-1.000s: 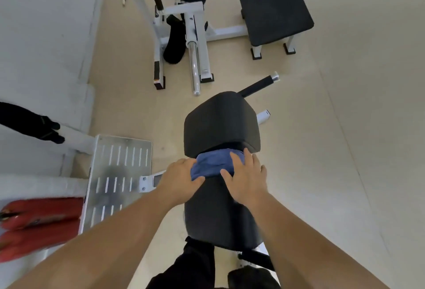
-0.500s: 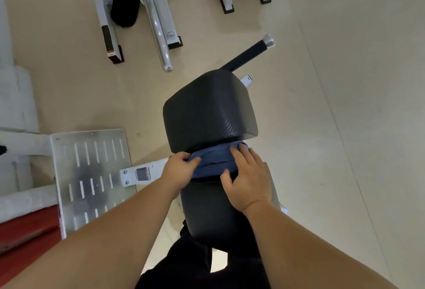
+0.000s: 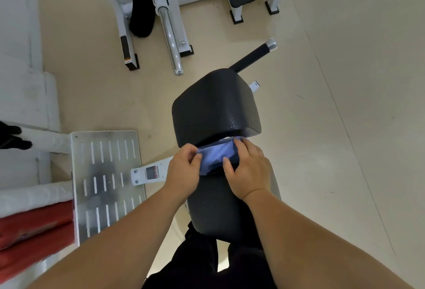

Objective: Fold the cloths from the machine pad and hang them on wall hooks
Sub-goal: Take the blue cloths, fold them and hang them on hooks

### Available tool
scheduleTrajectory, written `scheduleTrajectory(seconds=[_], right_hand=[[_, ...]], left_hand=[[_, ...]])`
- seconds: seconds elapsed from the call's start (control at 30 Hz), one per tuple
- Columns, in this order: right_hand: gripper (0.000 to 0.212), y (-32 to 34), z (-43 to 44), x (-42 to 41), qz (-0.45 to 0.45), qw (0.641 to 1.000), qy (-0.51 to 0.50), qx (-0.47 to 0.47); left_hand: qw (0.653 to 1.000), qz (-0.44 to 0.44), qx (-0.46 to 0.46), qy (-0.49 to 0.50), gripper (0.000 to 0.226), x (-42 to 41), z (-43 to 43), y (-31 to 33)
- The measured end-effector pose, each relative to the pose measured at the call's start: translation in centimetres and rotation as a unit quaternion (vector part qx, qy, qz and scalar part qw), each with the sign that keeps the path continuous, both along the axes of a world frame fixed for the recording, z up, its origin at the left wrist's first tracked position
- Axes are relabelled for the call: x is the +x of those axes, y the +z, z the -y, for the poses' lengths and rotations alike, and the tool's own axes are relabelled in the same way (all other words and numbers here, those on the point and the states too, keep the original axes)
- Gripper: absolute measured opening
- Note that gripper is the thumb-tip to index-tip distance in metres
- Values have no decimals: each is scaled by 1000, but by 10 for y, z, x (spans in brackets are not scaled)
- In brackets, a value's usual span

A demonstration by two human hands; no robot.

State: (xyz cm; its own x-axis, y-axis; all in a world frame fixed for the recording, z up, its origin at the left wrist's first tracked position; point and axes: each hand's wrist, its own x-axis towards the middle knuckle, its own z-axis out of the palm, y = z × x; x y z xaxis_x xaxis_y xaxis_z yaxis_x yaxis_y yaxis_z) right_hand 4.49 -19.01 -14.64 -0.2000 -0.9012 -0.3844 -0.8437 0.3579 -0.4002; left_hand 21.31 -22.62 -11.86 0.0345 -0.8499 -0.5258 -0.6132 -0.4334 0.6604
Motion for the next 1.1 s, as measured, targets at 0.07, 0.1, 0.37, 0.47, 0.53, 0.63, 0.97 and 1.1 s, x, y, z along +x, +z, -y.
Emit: scheduleTrajectory(seconds=[0.07, 0.1, 0.37, 0.47, 0.53, 0.63, 0.97, 1.1], right_hand=[[67, 8, -2, -2, 25, 1000, 5, -13], [66, 16, -4, -5, 42, 999, 12, -6], [47, 128, -13, -21, 146, 960, 211, -113], [39, 164, -17, -12, 187, 926, 315, -90], [24, 190, -20, 1, 215, 901, 366, -89], [20, 235, -33, 23, 262, 877, 392, -89], [26, 288, -61, 105, 182, 846, 496, -71], [32, 274, -74, 144, 190, 858, 474, -53]], left_hand=[[999, -9, -24, -21, 9, -2, -11, 22], [999, -11, -38, -36, 8, -3, -18, 35], [981, 46, -138, -132, 5, -10, -67, 148], [976, 41, -185, -111, 19, 2, -89, 193], [973, 33, -210, -85, 27, 16, -107, 218], [969, 55, -238, -39, 23, 42, -133, 250], [924, 120, -302, 199, 12, 158, -218, 310], [909, 80, -296, 284, 17, 212, -253, 306]])
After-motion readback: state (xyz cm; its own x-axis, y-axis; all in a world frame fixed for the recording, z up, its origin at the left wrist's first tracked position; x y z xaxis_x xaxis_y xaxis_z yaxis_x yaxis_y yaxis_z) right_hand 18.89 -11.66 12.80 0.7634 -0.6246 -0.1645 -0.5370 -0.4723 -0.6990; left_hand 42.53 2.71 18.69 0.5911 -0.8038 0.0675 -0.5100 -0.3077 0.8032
